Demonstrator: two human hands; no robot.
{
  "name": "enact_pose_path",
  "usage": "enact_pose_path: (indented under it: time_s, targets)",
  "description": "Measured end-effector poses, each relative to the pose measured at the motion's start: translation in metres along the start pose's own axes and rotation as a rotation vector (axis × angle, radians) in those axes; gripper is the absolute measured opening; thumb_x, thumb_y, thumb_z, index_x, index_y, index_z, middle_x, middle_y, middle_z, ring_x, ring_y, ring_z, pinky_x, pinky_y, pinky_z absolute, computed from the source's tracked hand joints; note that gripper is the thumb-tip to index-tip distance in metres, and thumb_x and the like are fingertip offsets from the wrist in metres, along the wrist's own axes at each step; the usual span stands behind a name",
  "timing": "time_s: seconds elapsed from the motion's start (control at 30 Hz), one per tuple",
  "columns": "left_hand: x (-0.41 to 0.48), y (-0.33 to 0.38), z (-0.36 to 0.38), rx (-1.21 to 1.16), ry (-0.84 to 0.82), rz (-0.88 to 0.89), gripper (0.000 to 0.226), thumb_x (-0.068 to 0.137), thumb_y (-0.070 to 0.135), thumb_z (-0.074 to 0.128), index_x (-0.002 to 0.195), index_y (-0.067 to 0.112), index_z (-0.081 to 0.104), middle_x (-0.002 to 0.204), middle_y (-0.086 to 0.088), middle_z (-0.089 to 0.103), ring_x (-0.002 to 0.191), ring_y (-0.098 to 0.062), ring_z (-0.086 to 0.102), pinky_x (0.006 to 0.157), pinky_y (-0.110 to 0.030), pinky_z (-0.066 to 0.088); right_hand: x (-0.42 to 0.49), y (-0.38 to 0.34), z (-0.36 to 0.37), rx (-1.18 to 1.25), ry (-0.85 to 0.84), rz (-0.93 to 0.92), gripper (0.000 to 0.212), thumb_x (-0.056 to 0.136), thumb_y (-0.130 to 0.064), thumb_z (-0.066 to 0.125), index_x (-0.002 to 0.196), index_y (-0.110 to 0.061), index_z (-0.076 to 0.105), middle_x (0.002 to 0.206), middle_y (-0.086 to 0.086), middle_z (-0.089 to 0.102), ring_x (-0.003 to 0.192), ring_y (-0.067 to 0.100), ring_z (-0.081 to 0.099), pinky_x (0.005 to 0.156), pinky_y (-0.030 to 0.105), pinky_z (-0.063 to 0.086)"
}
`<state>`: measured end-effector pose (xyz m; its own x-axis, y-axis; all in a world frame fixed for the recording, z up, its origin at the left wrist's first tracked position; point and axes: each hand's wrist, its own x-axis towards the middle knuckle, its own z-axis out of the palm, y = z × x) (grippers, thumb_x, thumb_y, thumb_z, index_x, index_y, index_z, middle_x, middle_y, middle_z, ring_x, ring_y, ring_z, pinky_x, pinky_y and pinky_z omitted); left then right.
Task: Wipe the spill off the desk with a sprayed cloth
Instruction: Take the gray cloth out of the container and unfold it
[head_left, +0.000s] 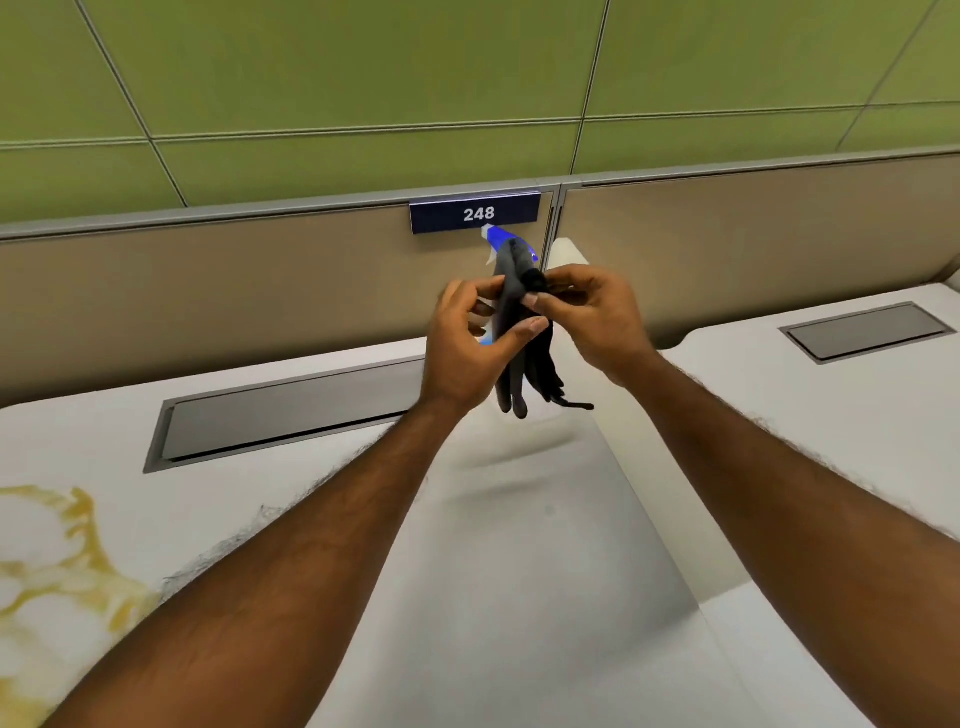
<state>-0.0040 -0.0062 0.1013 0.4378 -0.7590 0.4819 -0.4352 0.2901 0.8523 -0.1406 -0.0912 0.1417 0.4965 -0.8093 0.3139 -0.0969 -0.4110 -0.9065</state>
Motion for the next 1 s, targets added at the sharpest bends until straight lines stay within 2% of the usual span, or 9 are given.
enact_pose_path:
  time_s: [0.13, 0.2, 0.3, 0.43, 0.57, 0.63, 0.8, 0.87, 1.0]
  targets:
    - [-0.005, 0.020, -0.034, 0.071, -0.017, 0.156, 0.057, 0.073, 0.048, 0.078, 0.118, 0.018, 0.058, 0.130, 0.000, 0.045, 0.126, -0.011, 0.046, 0.101, -0.019, 0.040, -0.025, -0.036, 0.010, 0.219, -0.055, -0.021, 0.014, 0.085, -0.003, 0.070, 0.094, -0.013, 0.070, 0.086, 0.001, 0.074, 0.085, 0.022, 0.072, 0.082, 0.034, 0.057]
    - [-0.013, 0.029, -0.046, -0.013, -0.120, 0.138, 0.059, 0.077, 0.043, 0.076, 0.122, 0.016, 0.049, 0.139, -0.001, 0.043, 0.129, -0.013, 0.047, 0.105, -0.025, 0.041, -0.038, -0.046, 0.018, 0.242, -0.084, -0.013, 0.013, 0.086, -0.004, 0.068, 0.098, -0.011, 0.070, 0.089, 0.003, 0.073, 0.088, 0.023, 0.071, 0.085, 0.035, 0.057]
    - [-0.035, 0.039, -0.055, -0.109, -0.145, 0.027, 0.055, 0.083, 0.036, 0.074, 0.126, 0.017, 0.046, 0.138, 0.002, 0.052, 0.124, -0.014, 0.056, 0.101, -0.038, 0.051, -0.056, -0.052, 0.032, 0.251, -0.065, 0.029, 0.015, 0.086, -0.009, 0.069, 0.101, -0.008, 0.070, 0.092, 0.008, 0.073, 0.089, 0.024, 0.071, 0.085, 0.034, 0.058]
    - [-0.065, 0.041, -0.067, -0.137, -0.041, -0.075, 0.047, 0.085, 0.032, 0.074, 0.125, 0.016, 0.054, 0.123, 0.004, 0.065, 0.114, -0.011, 0.064, 0.096, -0.038, 0.054, -0.078, -0.045, 0.051, 0.244, -0.021, 0.068, 0.012, 0.085, -0.012, 0.070, 0.096, -0.007, 0.072, 0.086, 0.007, 0.072, 0.082, 0.017, 0.070, 0.082, 0.029, 0.058]
    - [-0.078, 0.035, -0.078, -0.201, -0.159, -0.188, 0.059, 0.091, 0.036, 0.061, 0.143, 0.019, 0.039, 0.133, 0.009, 0.056, 0.120, -0.008, 0.059, 0.099, -0.029, 0.051, -0.094, -0.038, 0.067, 0.273, -0.052, 0.104, 0.016, 0.087, -0.008, 0.068, 0.099, 0.001, 0.071, 0.090, 0.013, 0.070, 0.083, 0.016, 0.069, 0.083, 0.028, 0.057]
    - [-0.079, 0.034, -0.075, -0.200, -0.188, -0.208, 0.058, 0.093, 0.036, 0.057, 0.146, 0.019, 0.038, 0.133, 0.009, 0.057, 0.120, -0.008, 0.058, 0.100, -0.027, 0.049, -0.098, -0.034, 0.071, 0.287, -0.064, 0.127, 0.018, 0.088, -0.009, 0.067, 0.102, 0.002, 0.071, 0.094, 0.017, 0.071, 0.089, 0.022, 0.069, 0.087, 0.031, 0.056]
    - [-0.071, 0.031, -0.083, -0.279, -0.082, -0.193, 0.038, 0.097, 0.021, 0.050, 0.135, 0.020, 0.051, 0.136, 0.005, 0.058, 0.127, -0.005, 0.053, 0.104, -0.022, 0.043, -0.104, -0.026, 0.074, 0.335, -0.066, 0.172, 0.021, 0.089, -0.012, 0.067, 0.106, 0.000, 0.071, 0.103, 0.020, 0.071, 0.102, 0.033, 0.065, 0.094, 0.036, 0.053]
    - [-0.063, 0.026, -0.095, -0.348, -0.048, -0.180, 0.041, 0.092, 0.010, 0.045, 0.132, 0.016, 0.051, 0.140, -0.001, 0.056, 0.132, -0.009, 0.050, 0.109, -0.027, 0.040, -0.104, -0.025, 0.079, 0.353, -0.082, 0.196, 0.021, 0.089, -0.014, 0.066, 0.105, -0.001, 0.071, 0.104, 0.019, 0.071, 0.103, 0.033, 0.064, 0.092, 0.036, 0.053]
    - [-0.048, 0.029, -0.110, -0.555, -0.026, -0.186, 0.054, 0.072, -0.010, 0.037, 0.119, 0.009, 0.055, 0.138, -0.010, 0.055, 0.135, -0.018, 0.048, 0.098, -0.022, 0.045, -0.110, -0.025, 0.075, 0.496, -0.126, 0.266, 0.034, 0.085, -0.022, 0.071, 0.107, 0.004, 0.067, 0.106, 0.021, 0.068, 0.099, 0.027, 0.064, 0.082, 0.031, 0.053]
